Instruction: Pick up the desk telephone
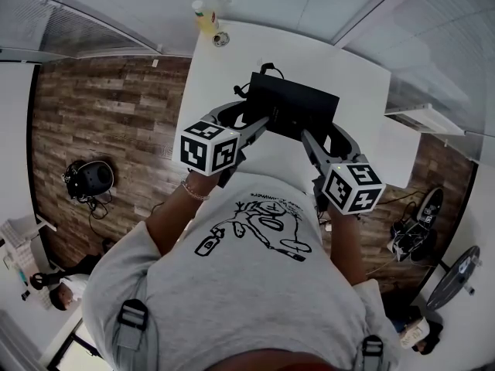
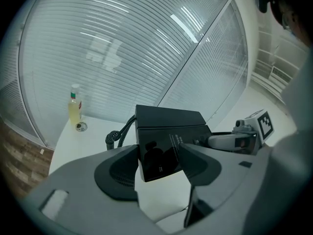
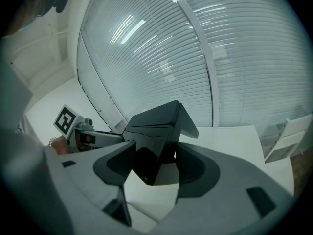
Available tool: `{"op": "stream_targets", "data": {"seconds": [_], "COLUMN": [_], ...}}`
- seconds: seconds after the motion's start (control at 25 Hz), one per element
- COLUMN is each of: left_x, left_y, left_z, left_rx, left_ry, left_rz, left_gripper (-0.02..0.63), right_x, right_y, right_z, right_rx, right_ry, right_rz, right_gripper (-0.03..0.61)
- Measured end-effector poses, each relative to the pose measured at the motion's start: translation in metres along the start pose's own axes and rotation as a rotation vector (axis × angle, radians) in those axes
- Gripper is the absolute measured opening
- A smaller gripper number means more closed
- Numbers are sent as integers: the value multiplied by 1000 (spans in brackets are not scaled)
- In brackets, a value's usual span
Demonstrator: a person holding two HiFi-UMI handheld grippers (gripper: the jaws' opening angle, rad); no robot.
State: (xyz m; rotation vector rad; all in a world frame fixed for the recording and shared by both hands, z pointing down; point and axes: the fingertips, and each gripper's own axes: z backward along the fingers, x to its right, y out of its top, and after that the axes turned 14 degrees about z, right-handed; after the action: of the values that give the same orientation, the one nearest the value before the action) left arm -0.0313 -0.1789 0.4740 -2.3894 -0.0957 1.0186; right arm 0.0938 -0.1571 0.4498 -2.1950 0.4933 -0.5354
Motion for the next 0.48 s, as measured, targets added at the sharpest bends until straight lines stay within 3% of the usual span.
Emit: {"op": "stream_targets", "data": {"seconds": [0.48], "left_x": [1], "left_y": [0], "left_z": [1], "left_rx": [-1], "left_ry": [-1], "left_rz": [-3], "left_gripper": [259], "right_x": [-1], "right_y": [1], "right_z": [1], "right_rx": [0], "right_ry": [-2], "right_rz": [-4], "right_gripper": [225]}}
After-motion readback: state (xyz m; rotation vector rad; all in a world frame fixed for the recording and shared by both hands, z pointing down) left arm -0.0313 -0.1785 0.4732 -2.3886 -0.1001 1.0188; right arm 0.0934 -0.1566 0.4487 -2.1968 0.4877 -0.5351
